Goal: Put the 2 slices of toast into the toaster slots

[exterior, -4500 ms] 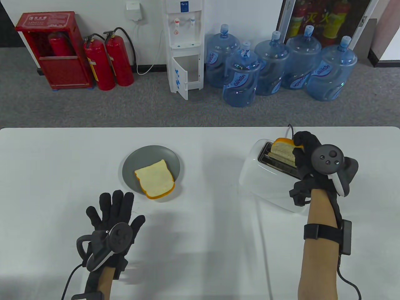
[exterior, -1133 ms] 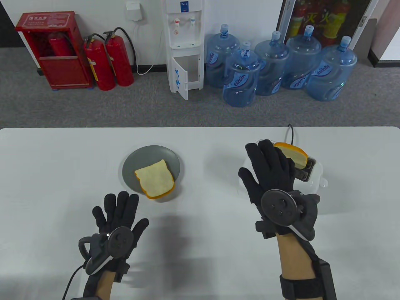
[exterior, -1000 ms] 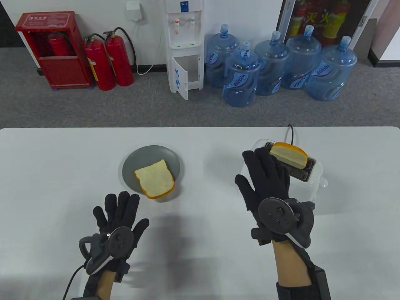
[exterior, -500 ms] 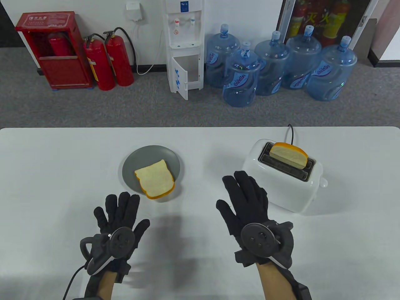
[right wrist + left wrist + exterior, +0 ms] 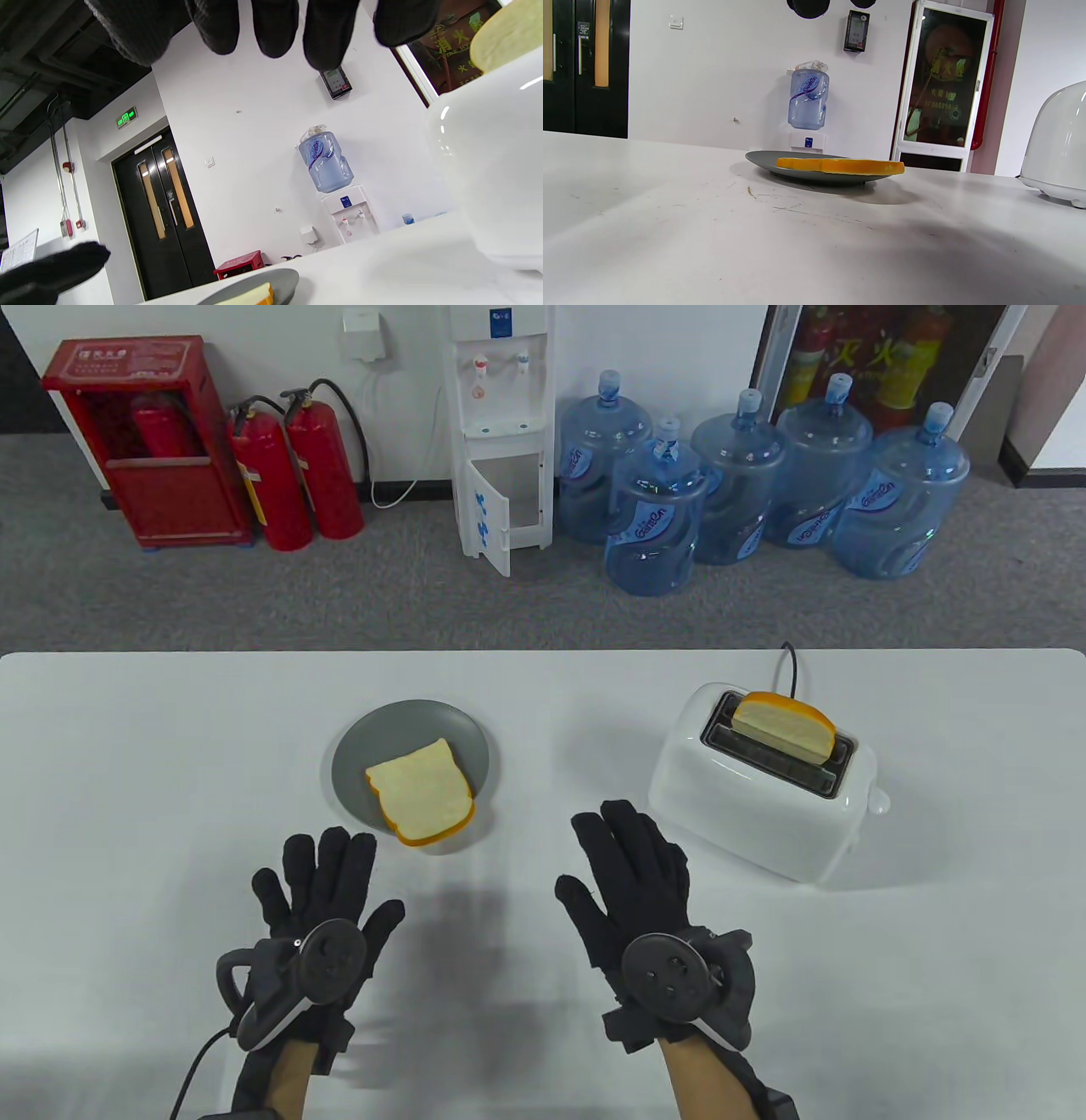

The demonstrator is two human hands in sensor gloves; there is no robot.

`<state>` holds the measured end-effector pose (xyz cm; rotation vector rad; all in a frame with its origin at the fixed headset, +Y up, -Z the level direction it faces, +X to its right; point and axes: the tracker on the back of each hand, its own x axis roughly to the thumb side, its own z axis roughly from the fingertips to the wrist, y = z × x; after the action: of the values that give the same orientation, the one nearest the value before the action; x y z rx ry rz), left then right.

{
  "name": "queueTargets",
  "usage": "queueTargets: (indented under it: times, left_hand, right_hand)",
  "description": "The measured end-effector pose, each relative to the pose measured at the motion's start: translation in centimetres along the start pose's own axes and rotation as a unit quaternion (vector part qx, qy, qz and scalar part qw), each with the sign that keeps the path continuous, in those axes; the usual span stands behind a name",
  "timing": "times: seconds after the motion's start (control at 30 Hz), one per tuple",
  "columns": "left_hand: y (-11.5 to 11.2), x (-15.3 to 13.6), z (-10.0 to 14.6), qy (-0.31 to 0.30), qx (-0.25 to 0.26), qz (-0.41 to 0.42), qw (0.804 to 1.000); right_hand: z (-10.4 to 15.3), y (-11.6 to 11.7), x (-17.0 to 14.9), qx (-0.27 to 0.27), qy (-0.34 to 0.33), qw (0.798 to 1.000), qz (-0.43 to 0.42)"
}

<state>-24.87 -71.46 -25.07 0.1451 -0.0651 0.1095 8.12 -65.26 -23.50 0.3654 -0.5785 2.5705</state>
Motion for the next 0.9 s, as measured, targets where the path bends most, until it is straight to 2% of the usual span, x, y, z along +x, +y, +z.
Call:
queueTargets:
  times: [0.27,0.9]
  left_hand:
    - [0.0,0.1,0.0,-0.001,0.0,-0.006,1.0]
    - [0.1,0.3,-0.1,0.006,-0.009,-0.022,1.0]
  right_hand:
    - [0.5,2.7,-0.2,0.031,-0.001,0.999,0.021]
    - [1.7,6.7,-0.1,0.116,-0.022,0.991,0.066]
